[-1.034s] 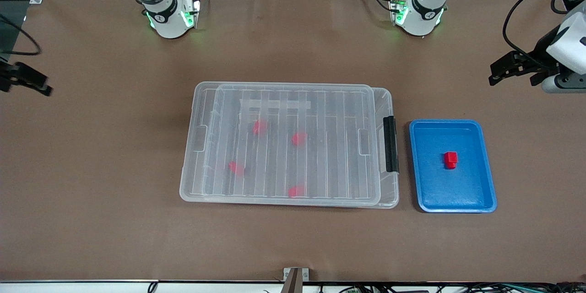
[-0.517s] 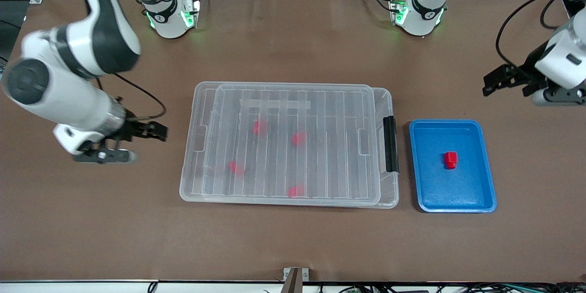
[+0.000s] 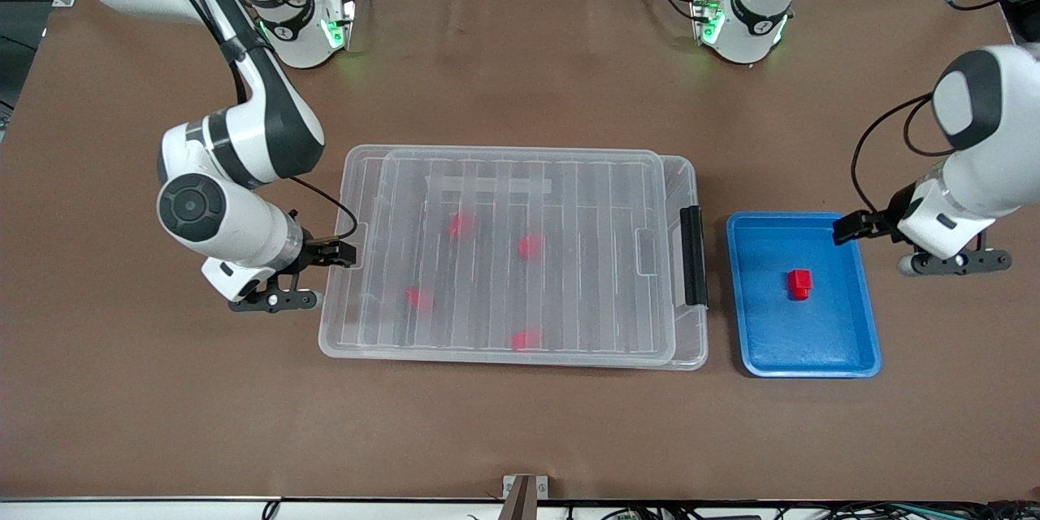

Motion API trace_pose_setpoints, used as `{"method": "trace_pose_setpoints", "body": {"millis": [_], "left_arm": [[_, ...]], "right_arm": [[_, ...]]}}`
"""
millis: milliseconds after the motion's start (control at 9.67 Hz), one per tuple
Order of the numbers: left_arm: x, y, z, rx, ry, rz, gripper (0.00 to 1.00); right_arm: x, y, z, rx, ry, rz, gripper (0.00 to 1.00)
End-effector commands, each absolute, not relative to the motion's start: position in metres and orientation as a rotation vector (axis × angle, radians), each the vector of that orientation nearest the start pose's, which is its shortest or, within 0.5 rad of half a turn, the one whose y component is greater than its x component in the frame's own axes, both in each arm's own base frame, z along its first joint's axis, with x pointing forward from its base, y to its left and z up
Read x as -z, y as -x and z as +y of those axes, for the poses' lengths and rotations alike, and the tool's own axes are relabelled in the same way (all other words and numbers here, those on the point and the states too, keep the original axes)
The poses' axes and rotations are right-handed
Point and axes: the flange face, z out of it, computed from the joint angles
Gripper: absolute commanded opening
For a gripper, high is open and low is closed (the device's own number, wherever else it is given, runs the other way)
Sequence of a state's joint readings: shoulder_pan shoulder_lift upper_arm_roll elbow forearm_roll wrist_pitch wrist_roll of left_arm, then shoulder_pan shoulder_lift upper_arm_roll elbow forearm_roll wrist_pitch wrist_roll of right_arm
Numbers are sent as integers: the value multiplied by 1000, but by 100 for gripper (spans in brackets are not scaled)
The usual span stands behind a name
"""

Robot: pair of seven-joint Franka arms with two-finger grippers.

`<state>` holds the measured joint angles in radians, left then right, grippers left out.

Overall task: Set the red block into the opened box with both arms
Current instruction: 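Lower the left gripper onto the red block while the right gripper grips the lid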

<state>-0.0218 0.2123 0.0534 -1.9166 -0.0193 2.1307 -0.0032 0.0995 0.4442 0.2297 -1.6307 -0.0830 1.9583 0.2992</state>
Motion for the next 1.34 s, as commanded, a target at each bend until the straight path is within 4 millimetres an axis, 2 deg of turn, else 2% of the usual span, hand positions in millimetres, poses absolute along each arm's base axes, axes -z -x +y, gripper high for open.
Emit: {"method": "trace_pose_setpoints", "body": {"millis": [0,207,310,517,828,1138,1241], "left_arm": [[-306,-611,23,-25,3132,-66,100],[-257,-617,25,-23,3124,-101,100],[-239,-619,24,-13,3122,-97,100],[-218,-619,22,-37,3121,-98,100],[-182,-612,20,-125,3120,-102,100],[-166,-608,15,-163,3116,-83,100],[-165,-609,14,-156,3116,-81,79]], "right_arm": [[-362,-624,197,-148,3168,-112,100],[-348,-620,197,-139,3176,-134,100],[-347,-620,195,-140,3178,-136,100],[-347,-623,186,-138,3182,-203,100],[-348,-630,159,-147,3182,-194,100],[-354,-640,112,-168,3182,-265,100],[-357,-643,95,-170,3186,-291,100]]}}
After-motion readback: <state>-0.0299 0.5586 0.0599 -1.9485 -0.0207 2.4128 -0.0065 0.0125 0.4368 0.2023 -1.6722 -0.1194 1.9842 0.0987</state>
